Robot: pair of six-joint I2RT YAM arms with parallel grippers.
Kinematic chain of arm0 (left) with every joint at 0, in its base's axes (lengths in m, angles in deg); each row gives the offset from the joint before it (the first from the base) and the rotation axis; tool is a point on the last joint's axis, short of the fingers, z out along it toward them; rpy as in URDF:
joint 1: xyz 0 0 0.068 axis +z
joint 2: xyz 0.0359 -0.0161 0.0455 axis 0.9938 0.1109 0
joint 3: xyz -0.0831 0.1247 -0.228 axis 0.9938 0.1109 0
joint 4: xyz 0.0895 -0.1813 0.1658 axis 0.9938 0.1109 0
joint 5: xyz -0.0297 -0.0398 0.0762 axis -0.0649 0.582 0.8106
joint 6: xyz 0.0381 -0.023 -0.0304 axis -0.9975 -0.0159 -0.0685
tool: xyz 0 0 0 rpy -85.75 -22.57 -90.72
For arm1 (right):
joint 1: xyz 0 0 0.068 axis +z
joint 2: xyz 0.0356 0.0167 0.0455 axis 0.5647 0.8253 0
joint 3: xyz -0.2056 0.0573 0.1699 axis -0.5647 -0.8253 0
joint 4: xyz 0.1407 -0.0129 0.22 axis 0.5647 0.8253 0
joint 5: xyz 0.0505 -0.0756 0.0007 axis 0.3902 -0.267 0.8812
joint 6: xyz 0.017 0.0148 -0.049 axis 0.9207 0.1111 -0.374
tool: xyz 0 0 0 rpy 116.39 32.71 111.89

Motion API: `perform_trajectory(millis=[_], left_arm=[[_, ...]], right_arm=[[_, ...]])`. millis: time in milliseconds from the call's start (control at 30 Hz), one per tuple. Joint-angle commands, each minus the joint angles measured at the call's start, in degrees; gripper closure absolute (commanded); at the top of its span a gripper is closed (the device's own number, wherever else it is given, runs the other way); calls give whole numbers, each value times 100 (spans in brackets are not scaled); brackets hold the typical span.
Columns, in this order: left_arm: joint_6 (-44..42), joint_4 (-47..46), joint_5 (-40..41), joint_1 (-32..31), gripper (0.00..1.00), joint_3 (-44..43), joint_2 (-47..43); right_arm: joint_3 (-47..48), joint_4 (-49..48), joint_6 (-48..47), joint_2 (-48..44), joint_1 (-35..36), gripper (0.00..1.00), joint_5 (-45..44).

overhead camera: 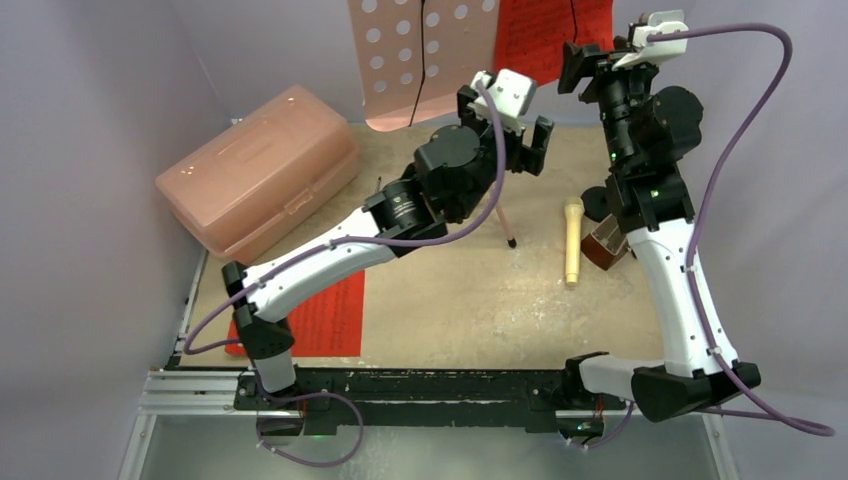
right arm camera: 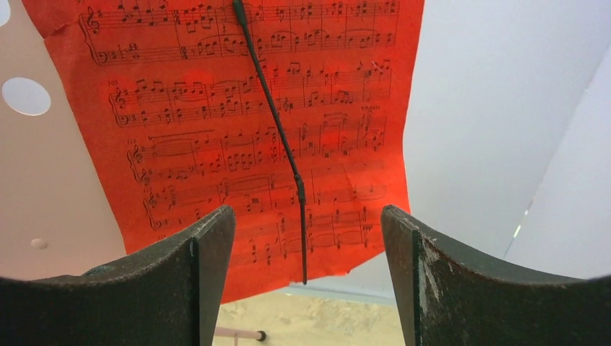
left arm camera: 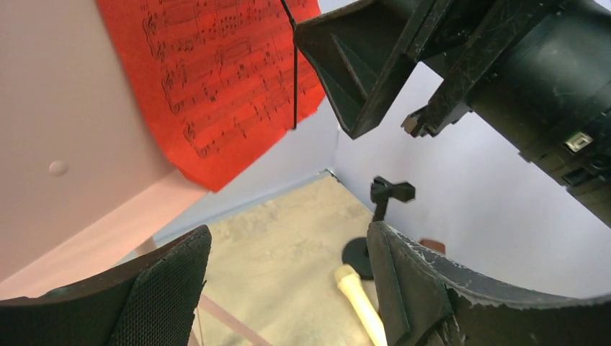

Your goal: Pack up the instrument practice props

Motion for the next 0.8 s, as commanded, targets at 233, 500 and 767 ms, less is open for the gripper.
perform_trajectory(millis=[233,500,767], left_arm=[[348,-544,227,744,31,-1012,765],[912,-547,-328,1085,37,-1113,974],[1196,-539,-657,1177,45,-1251,1234]], right_arm=[[970,-122,483,675,-924,26,2158],[1228,-253,604,1060,-1023,37,2584],[1259,-305,667,1180,-1024,51,2792]])
